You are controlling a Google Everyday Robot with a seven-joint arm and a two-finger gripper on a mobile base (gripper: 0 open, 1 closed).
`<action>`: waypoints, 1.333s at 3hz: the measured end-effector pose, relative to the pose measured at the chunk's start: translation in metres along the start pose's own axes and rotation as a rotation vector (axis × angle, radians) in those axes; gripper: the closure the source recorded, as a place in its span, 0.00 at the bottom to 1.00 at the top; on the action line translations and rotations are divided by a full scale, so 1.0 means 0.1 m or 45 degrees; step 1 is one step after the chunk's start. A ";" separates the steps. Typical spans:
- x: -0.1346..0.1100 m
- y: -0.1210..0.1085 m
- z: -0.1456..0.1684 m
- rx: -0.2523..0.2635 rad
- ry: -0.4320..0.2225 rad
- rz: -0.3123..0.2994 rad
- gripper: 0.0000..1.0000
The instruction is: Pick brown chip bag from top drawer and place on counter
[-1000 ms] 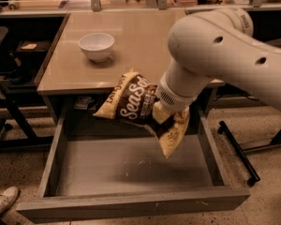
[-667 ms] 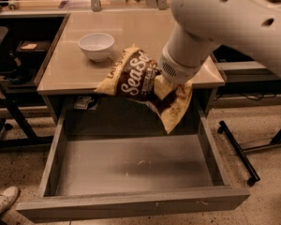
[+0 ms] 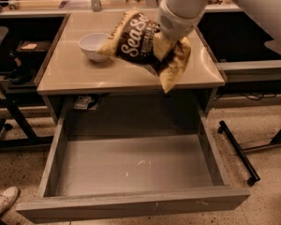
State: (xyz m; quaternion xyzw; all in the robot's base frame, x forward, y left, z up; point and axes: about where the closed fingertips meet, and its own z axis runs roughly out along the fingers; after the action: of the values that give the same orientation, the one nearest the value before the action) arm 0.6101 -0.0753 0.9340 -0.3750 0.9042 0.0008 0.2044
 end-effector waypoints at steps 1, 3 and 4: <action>-0.30 -0.30 0.10 -0.004 -0.015 0.010 1.00; -0.51 -0.82 0.53 0.011 -0.009 0.054 1.00; -0.47 -1.02 0.71 0.008 0.016 0.096 1.00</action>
Offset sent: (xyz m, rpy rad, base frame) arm 0.1266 -0.0157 -0.0121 0.0077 -0.0256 -0.0365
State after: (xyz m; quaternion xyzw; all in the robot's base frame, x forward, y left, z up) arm 0.7356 -0.1053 0.9017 -0.3399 0.9190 0.0035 0.1998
